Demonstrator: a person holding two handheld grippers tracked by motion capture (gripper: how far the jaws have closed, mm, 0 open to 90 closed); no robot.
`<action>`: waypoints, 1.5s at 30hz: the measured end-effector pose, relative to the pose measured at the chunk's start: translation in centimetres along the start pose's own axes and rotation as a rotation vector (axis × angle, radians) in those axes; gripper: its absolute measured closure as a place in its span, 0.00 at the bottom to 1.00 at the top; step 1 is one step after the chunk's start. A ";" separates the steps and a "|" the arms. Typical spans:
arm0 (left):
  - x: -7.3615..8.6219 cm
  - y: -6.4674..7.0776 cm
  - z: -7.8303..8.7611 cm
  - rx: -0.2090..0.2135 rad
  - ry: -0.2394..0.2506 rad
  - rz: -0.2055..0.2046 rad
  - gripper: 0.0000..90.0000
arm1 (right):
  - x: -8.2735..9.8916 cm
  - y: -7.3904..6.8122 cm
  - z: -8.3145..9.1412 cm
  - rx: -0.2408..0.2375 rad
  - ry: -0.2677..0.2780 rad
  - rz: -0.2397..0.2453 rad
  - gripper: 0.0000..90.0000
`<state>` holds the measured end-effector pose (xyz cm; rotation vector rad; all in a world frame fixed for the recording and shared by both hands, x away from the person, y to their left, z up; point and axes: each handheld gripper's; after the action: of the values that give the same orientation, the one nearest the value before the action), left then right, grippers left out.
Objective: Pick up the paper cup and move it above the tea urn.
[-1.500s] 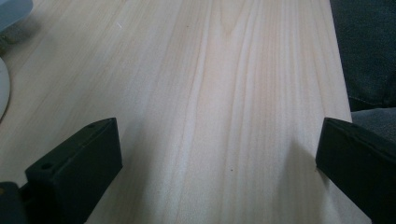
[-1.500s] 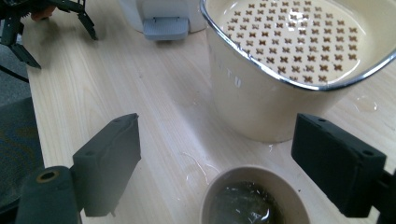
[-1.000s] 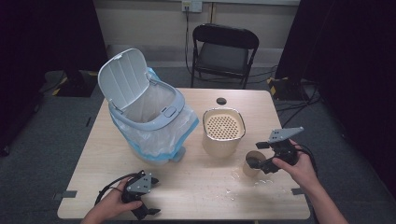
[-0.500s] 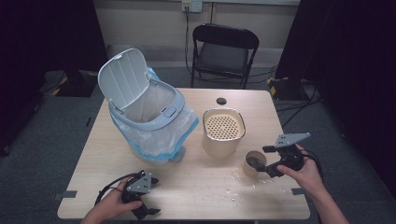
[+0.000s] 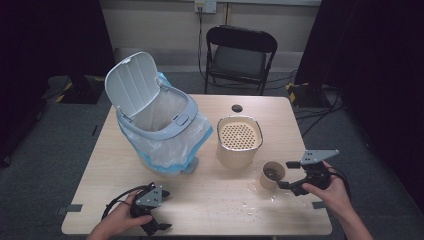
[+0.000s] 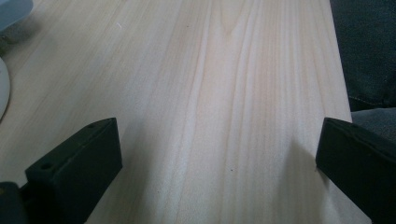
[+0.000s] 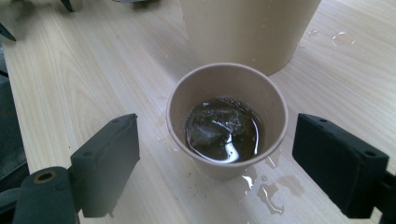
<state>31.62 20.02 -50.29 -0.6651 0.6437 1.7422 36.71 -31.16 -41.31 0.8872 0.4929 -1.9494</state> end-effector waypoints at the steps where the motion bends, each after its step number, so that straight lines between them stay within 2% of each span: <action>1: 0.0 0.0 0.0 0.000 0.000 -0.001 0.00 | 0.2 0.0 0.0 0.000 0.003 -0.004 0.16; 16: 0.0 0.0 0.0 0.000 0.000 -0.001 0.00 | 2.2 0.0 -0.8 0.017 -0.005 -0.024 0.16; 27: 0.0 0.0 0.0 0.000 0.000 -0.001 0.00 | 3.2 0.2 -2.0 0.008 0.000 -0.045 0.16; 36: 0.0 0.0 0.0 0.000 0.000 0.000 0.00 | 3.1 0.2 -3.2 0.002 -0.008 -0.037 0.16; 45: 0.0 0.0 0.0 0.000 0.000 -0.001 0.00 | 2.7 0.7 -4.6 -0.004 0.017 -0.037 0.17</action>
<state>31.62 20.02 -50.29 -0.6648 0.6435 1.7417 38.16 -30.09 -46.35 0.8986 0.5261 -1.9749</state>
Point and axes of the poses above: each handheld gripper's, and its own axes: z roughly backward along the jaws, x roughly out of its underside, y roughly to its right, and after that the axes turned 6 degrees about z, right-handed
